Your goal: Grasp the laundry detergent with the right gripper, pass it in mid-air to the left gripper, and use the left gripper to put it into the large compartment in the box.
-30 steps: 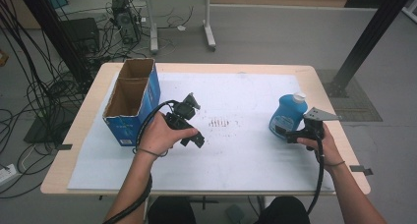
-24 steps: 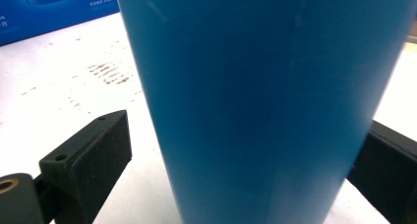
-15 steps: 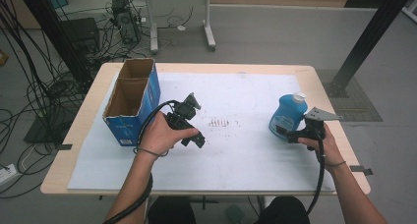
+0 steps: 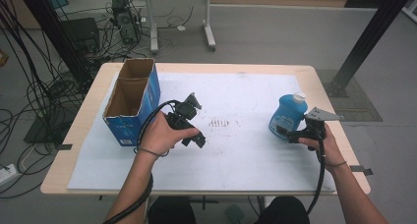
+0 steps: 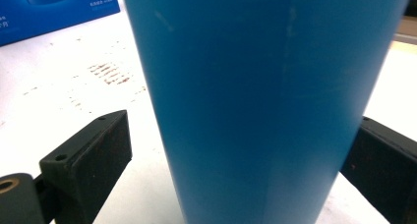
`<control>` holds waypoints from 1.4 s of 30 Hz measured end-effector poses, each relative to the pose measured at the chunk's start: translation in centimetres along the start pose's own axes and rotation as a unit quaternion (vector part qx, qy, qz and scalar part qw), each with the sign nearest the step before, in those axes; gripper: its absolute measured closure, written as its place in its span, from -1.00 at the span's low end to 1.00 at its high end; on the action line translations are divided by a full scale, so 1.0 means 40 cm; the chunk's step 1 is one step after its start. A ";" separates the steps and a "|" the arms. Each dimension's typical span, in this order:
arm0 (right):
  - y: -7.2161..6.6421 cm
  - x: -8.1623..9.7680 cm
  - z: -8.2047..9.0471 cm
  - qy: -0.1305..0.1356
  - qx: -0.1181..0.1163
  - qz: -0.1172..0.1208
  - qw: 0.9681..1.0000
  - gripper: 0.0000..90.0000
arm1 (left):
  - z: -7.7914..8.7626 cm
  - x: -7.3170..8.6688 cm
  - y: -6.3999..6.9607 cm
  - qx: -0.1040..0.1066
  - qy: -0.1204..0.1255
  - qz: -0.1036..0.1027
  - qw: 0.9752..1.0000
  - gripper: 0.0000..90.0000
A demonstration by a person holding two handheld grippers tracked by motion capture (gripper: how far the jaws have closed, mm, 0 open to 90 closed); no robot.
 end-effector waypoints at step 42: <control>-0.003 -0.009 -0.010 0.015 -0.006 0.007 1.000 -0.93 | 0.008 0.002 0.004 0.006 0.002 -0.001 1.000 -0.80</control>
Point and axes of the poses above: each handheld gripper's, and its own axes: z roughly backward along the jaws, x roughly out of its underside, y roughly to its right, the point moved 1 cm from there along -z, roughly forward along the jaws, and after that the axes turned 9 degrees about y, right-handed, at the moved point
